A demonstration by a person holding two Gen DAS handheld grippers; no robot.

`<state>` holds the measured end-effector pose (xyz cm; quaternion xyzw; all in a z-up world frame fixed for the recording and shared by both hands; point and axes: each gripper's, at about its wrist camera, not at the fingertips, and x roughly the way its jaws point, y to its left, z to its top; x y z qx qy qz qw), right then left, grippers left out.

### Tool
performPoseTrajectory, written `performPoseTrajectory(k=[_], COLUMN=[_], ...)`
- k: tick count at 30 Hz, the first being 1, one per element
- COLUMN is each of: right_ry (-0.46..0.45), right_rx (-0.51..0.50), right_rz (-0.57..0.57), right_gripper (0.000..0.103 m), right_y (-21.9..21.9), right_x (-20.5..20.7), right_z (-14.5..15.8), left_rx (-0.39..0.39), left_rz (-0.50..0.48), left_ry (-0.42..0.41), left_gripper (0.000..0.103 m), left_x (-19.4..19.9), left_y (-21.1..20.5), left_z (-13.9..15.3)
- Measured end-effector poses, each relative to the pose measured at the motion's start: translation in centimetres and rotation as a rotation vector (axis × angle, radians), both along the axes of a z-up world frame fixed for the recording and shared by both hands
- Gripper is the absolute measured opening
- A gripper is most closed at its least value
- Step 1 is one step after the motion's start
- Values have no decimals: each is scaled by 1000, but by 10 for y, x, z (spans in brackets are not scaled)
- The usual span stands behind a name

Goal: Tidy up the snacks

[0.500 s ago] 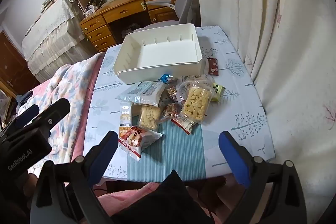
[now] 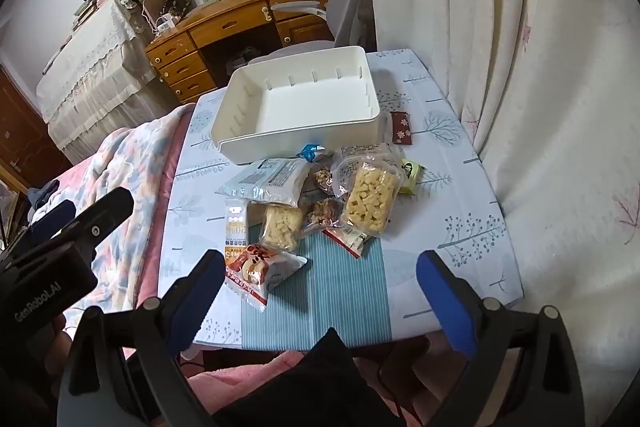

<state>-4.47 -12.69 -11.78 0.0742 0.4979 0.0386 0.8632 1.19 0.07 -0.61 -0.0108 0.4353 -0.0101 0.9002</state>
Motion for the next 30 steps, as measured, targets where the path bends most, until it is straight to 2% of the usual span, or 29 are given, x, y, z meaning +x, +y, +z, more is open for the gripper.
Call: performPoseTrajectory(k=[5, 11, 16, 24, 30], right_ry=[14, -18, -31, -24, -6], right_rx=[-10, -17, -8, 4, 29], right_rz=[-29, -65, -116, -206, -212], right_gripper=[97, 97, 97, 97, 97], right_y=[6, 13, 20, 29, 31], right_x=[-1, -5, -7, -11, -8], right_z=[4, 5, 3, -5, -9], left_rx=[6, -15, -37, -115, -128], left_rz=[-18, -41, -71, -151, -169], left_ry=[13, 16, 73, 133, 180], left_gripper=[102, 102, 102, 102, 102], left_x=[1, 5, 12, 23, 30], left_y=[6, 18, 29, 46, 48], left_z=[0, 2, -12, -32, -45])
